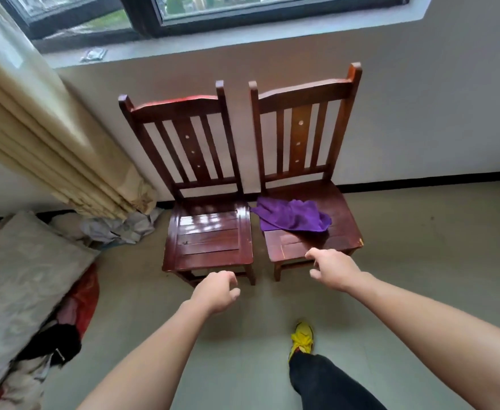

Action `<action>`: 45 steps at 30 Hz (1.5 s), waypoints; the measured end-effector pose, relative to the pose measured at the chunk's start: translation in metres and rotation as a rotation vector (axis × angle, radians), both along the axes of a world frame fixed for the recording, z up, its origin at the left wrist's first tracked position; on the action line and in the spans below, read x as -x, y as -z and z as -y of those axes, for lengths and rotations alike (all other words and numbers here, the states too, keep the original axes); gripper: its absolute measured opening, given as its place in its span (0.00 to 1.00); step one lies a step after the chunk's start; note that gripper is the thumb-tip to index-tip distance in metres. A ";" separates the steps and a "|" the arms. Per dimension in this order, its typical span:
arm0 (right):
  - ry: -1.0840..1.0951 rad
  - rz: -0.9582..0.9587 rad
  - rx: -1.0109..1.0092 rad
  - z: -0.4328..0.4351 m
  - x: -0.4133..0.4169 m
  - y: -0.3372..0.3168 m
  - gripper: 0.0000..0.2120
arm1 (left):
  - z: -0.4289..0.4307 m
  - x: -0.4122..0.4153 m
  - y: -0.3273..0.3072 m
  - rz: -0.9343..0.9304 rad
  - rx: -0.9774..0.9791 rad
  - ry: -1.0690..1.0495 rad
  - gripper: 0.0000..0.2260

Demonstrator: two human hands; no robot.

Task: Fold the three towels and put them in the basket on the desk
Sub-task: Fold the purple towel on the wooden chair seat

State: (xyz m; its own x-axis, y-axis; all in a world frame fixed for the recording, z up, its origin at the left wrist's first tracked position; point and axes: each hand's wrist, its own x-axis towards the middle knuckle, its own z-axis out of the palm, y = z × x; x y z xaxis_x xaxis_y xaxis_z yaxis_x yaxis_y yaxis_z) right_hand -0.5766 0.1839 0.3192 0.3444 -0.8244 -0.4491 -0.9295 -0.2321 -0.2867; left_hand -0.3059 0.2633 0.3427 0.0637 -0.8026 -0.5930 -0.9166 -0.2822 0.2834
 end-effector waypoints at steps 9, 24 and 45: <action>-0.039 -0.060 -0.095 0.165 -0.018 0.033 0.19 | 0.145 -0.004 0.034 -0.141 -0.032 -0.213 0.09; 0.123 -0.062 -0.165 0.286 -0.063 0.151 0.17 | 0.289 -0.039 0.183 -0.195 -0.276 -0.235 0.05; -0.174 -0.217 0.102 0.301 -0.036 0.361 0.10 | 0.399 0.004 0.397 0.152 0.182 0.125 0.19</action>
